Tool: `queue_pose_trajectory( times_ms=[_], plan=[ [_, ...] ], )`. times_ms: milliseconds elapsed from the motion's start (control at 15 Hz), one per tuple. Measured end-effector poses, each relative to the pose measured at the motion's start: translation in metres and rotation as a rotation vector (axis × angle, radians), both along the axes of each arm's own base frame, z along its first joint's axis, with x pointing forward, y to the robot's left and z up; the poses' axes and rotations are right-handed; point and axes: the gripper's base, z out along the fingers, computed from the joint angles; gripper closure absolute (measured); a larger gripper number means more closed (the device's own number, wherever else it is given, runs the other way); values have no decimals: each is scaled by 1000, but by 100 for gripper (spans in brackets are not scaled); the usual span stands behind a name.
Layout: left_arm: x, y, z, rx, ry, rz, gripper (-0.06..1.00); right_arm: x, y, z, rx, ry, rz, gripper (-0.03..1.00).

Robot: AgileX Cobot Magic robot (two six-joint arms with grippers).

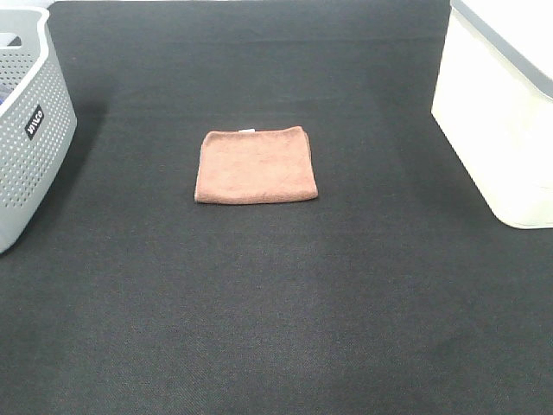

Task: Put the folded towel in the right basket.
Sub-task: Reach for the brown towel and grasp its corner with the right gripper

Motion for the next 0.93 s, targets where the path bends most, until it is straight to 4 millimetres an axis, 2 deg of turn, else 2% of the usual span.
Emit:
queue_pose_trajectory(
  times_ms=[200,267,333,533,600,867,933],
  plan=[
    [0,0,0,0,0,0,7,19,48,-42,23,134,119,22],
    [0,0,0,0,0,0,7,31,68,-64,19,193,155,22],
    [0,0,0,0,0,0,7,40,76,-77,14,223,166,22],
    [0,0,0,0,0,0,7,75,90,-114,20,308,166,22],
    [0,0,0,0,0,0,7,89,95,-132,14,347,173,22],
    [0,0,0,0,0,0,7,120,104,-173,20,456,175,22],
    [0,0,0,0,0,0,7,120,104,-173,20,456,175,22]
  ],
)
